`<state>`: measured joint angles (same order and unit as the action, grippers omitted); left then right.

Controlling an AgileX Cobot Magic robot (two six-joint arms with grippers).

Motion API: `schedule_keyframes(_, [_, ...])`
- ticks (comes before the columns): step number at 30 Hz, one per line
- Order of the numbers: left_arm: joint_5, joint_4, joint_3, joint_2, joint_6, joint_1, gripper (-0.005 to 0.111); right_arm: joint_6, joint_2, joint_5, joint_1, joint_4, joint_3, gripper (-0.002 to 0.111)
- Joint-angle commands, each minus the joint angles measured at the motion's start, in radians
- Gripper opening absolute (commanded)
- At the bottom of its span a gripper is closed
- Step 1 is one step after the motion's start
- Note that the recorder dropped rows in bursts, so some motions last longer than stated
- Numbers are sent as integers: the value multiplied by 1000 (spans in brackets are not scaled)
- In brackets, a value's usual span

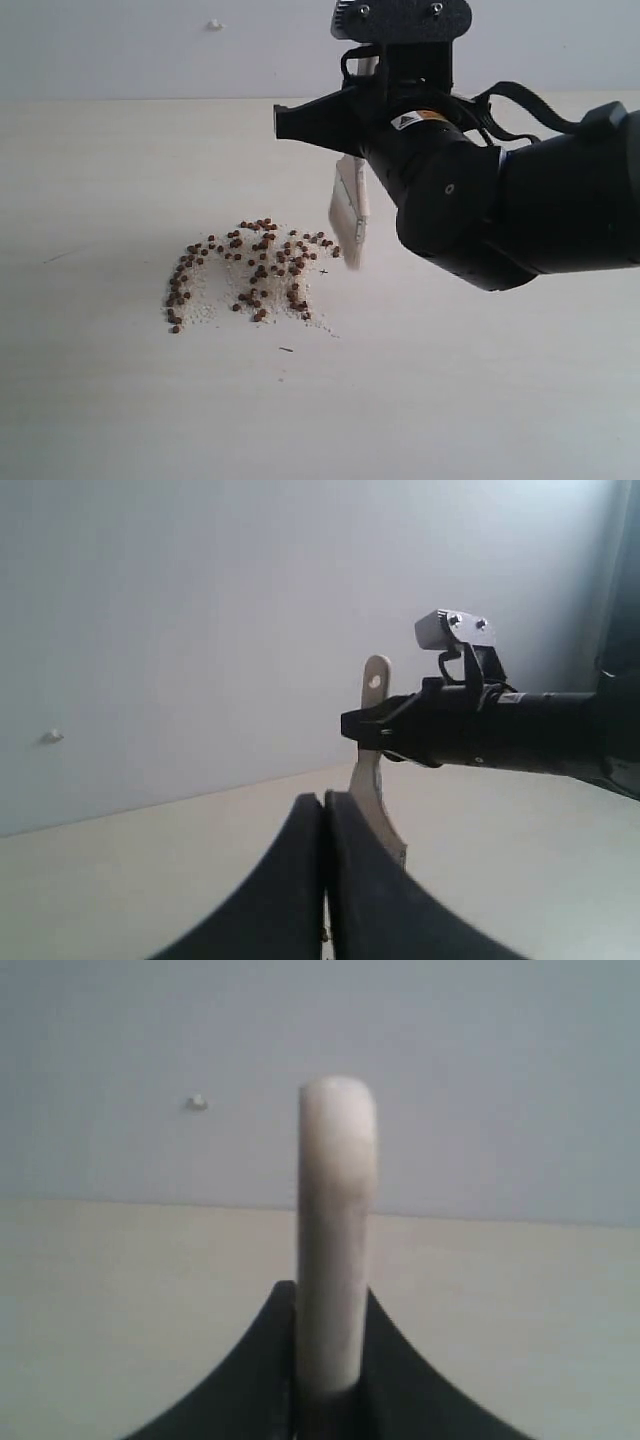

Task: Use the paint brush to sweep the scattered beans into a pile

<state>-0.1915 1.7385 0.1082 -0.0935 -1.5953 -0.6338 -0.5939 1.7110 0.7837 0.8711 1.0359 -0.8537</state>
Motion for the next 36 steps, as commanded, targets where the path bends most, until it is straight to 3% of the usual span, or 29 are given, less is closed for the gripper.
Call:
schedule_keyframes(1, [2, 6, -4, 7, 4, -3, 0, -48, 4, 44, -52, 4, -4, 0])
schedule_keyframes(8, [2, 6, -4, 7, 2, -3, 0, 96, 61, 14, -142, -144, -2, 0])
schedule_keyframes(12, [2, 6, -4, 7, 2, -3, 0, 198, 102, 68, -142, -249, -2, 0])
schedule_keyframes(25, [2, 6, -4, 7, 2, -3, 0, 218, 208, 79, -142, -307, -2, 0])
schedule_keyframes(36, [2, 6, -4, 7, 2, -3, 0, 484, 210, 68, -140, -554, -2, 0])
